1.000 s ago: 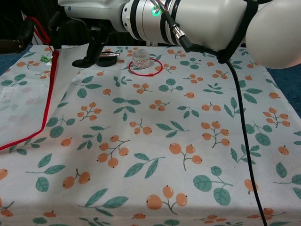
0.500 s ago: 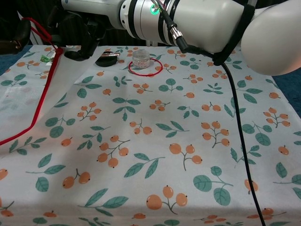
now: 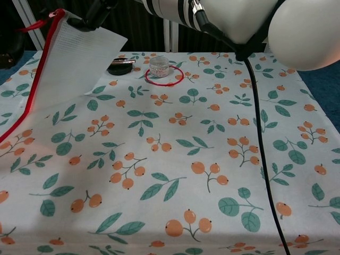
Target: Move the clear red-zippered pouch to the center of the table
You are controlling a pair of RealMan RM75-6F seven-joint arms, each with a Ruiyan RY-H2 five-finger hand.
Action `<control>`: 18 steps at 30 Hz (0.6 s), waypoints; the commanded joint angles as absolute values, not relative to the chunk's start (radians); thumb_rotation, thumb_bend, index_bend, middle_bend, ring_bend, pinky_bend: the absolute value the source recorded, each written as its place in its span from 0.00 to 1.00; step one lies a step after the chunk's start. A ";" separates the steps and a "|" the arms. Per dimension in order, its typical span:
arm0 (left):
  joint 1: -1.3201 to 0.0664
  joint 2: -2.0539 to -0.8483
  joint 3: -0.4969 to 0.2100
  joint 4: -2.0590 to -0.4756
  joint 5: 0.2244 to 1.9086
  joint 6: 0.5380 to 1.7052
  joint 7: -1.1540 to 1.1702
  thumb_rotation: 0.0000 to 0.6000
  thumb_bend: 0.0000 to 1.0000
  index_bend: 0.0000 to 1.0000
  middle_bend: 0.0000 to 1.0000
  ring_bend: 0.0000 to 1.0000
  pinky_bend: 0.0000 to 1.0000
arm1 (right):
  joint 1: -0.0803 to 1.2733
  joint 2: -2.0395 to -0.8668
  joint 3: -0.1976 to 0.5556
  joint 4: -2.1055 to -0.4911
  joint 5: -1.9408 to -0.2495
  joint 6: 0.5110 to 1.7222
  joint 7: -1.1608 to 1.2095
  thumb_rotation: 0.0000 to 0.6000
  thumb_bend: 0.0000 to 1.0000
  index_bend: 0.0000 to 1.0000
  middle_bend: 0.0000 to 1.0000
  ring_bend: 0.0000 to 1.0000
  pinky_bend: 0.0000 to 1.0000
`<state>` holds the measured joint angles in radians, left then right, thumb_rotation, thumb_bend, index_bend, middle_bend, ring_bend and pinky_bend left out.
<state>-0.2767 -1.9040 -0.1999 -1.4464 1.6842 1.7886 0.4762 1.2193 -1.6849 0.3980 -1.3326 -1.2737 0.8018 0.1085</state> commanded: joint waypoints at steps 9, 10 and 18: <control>-0.267 -1.905 -0.178 -1.409 1.635 1.733 0.434 1.00 0.44 0.74 0.61 0.50 0.54 | 1.167 -1.618 0.404 -1.424 -1.248 0.870 0.070 1.00 0.48 0.88 0.41 0.14 0.10; -0.267 -1.905 -0.177 -1.404 1.630 1.725 0.430 1.00 0.44 0.74 0.61 0.50 0.54 | 1.160 -1.610 0.404 -1.434 -1.249 0.877 0.073 1.00 0.48 0.88 0.41 0.14 0.10; -0.290 -1.901 -0.155 -1.363 1.607 1.637 0.415 1.00 0.44 0.74 0.61 0.50 0.54 | 1.088 -1.516 0.376 -1.533 -1.275 0.923 0.088 1.00 0.48 0.89 0.42 0.15 0.10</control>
<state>-0.2818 -1.9028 -0.1612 -1.3732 1.6152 1.6587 0.4193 1.1049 -1.5352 0.3877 -1.5141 -1.2663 0.9142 0.0824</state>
